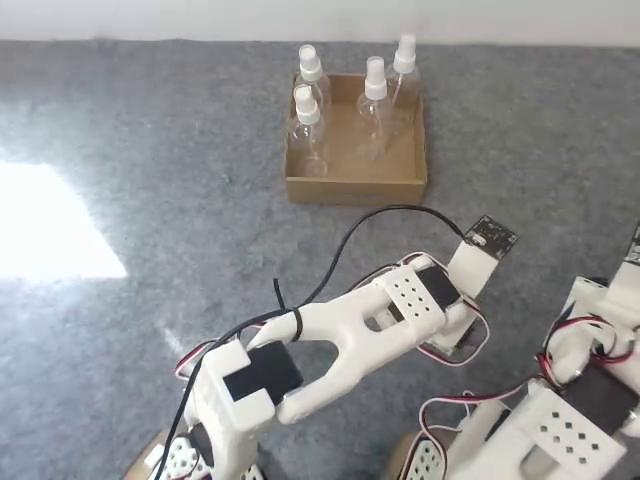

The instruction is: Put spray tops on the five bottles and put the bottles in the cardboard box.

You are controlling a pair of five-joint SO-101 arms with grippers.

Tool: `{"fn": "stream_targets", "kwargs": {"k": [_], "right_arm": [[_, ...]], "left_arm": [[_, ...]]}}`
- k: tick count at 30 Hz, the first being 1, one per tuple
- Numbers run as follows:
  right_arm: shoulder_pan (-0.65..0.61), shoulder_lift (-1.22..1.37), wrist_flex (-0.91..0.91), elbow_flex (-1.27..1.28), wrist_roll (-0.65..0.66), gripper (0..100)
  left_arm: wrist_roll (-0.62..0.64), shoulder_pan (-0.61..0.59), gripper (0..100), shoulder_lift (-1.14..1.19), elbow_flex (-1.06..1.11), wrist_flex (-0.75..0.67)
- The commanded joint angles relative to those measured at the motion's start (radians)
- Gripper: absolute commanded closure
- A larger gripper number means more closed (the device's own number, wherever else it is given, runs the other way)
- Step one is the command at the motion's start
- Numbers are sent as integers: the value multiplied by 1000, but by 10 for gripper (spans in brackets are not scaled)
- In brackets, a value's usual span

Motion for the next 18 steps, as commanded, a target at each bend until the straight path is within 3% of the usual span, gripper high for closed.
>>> {"fn": "stream_targets", "kwargs": {"k": [1,10,15,18], "right_arm": [[-8,-21,2,-6,-5,823],[-7,-21,2,-5,-5,824],[-7,-21,15,-5,-5,823],[-7,-21,24,-5,-3,823]], "left_arm": [[-41,-2,964,-29,-47,6],[-75,-2,986,-166,-45,146],[-72,-8,976,-173,-45,120],[-69,-8,906,-172,-42,86]]}}
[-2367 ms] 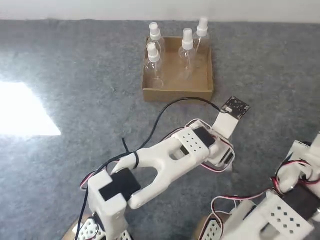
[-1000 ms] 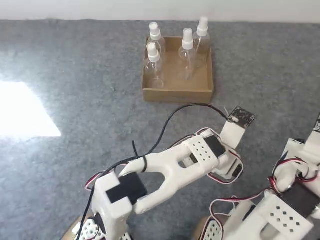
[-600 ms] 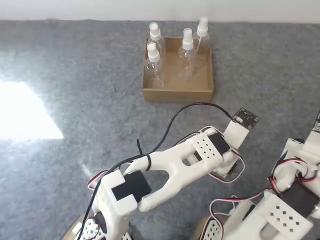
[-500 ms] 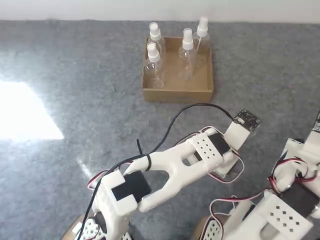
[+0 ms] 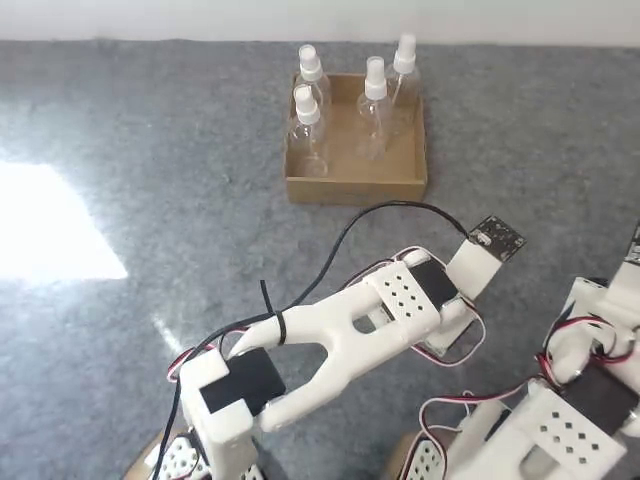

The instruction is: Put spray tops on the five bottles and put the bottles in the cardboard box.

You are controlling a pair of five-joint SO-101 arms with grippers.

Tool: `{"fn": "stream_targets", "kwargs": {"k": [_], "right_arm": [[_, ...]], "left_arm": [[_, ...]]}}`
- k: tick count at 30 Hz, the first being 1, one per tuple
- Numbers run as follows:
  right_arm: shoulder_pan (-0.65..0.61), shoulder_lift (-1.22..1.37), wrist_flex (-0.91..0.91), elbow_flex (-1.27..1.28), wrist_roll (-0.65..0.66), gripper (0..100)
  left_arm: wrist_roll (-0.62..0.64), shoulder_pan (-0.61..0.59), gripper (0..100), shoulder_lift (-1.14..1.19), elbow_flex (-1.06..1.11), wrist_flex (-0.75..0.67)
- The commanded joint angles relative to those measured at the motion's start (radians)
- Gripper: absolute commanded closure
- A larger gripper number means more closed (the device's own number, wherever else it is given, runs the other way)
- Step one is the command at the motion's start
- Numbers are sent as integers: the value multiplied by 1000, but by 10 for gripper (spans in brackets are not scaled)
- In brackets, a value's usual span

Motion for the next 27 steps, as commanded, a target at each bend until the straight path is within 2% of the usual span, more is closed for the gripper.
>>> {"fn": "stream_targets", "kwargs": {"k": [1,4,8,12,18,27], "right_arm": [[-7,-21,18,-5,-3,823],[-7,-21,18,-5,-3,823],[-7,-21,18,-5,-3,823],[-7,-21,18,-5,-3,823],[-7,-21,18,-5,-3,824],[-7,-21,30,-5,-3,824]], "left_arm": [[5,-8,873,-64,-33,-48],[6,-9,809,-64,15,-126],[5,-9,805,-63,99,-244],[5,-32,805,-12,107,-261],[6,-72,810,100,-28,-178],[0,-68,953,221,-180,-77]]}}
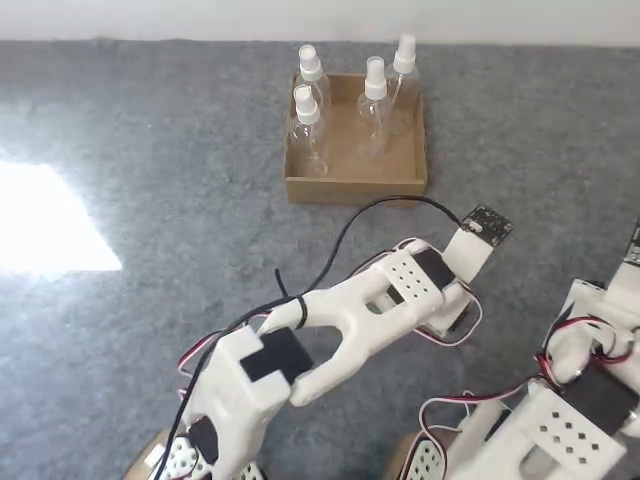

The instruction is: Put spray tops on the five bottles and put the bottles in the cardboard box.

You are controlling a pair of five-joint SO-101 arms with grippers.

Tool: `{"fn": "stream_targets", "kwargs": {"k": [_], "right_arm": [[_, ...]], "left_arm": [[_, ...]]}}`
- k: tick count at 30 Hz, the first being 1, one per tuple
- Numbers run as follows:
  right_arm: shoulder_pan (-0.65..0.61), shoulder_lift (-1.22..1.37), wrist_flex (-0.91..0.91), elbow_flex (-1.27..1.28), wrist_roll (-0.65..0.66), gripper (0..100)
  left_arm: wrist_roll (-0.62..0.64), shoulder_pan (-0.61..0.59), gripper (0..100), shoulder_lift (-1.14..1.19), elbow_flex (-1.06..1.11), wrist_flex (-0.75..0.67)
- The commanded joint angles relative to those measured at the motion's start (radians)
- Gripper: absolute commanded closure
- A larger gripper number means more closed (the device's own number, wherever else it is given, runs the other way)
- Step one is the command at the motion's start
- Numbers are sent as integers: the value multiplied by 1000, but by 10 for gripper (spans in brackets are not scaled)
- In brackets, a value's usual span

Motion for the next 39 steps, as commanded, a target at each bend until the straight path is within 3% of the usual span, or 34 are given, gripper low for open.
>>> {"fn": "stream_targets", "kwargs": {"k": [1,8,14,21,29,35,39], "right_arm": [[-7,-21,12,-5,-3,824],[-7,-21,12,-5,-3,824],[-7,-21,12,-5,-3,824],[-7,-21,12,-5,-3,824],[-7,-21,12,-5,-3,824],[-7,-21,12,-5,-3,824],[-7,-21,12,-5,-3,824]], "left_arm": [[0,-3,969,-3,-73,37],[-69,58,989,-95,-70,132],[-163,71,989,-250,-64,310],[-342,63,989,-427,124,376],[-664,-12,989,-617,348,477],[-936,-198,989,-721,394,585],[-1218,-344,989,-769,403,646]]}}
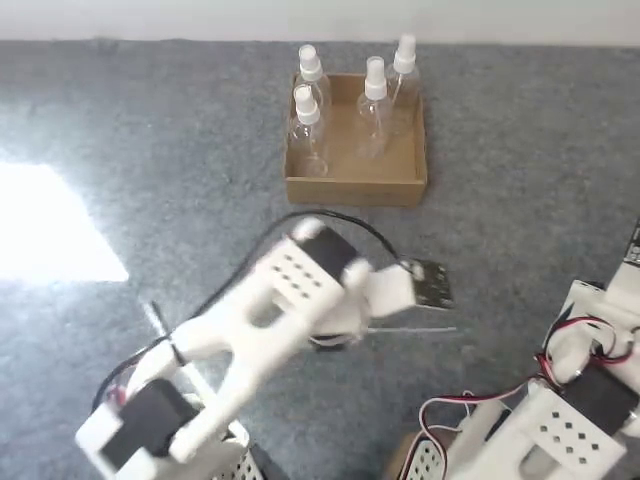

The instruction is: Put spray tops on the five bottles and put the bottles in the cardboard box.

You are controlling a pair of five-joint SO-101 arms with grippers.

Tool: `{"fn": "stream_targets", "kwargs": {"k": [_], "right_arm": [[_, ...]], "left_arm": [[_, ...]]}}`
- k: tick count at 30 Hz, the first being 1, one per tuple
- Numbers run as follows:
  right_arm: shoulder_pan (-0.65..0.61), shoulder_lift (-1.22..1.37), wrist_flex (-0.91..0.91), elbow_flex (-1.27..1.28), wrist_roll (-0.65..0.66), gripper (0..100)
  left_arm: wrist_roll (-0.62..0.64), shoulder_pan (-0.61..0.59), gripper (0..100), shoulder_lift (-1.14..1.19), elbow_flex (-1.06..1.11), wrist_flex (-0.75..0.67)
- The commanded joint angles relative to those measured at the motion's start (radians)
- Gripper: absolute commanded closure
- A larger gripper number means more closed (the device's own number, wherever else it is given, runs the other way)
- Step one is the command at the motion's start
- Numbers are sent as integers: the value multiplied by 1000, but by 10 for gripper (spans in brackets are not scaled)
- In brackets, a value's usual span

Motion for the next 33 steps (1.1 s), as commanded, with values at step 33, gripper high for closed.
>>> {"fn": "stream_targets", "kwargs": {"k": [33], "right_arm": [[-819,-10,28,-2,-12,826]], "left_arm": [[-1066,-617,978,-91,239,-427]]}}
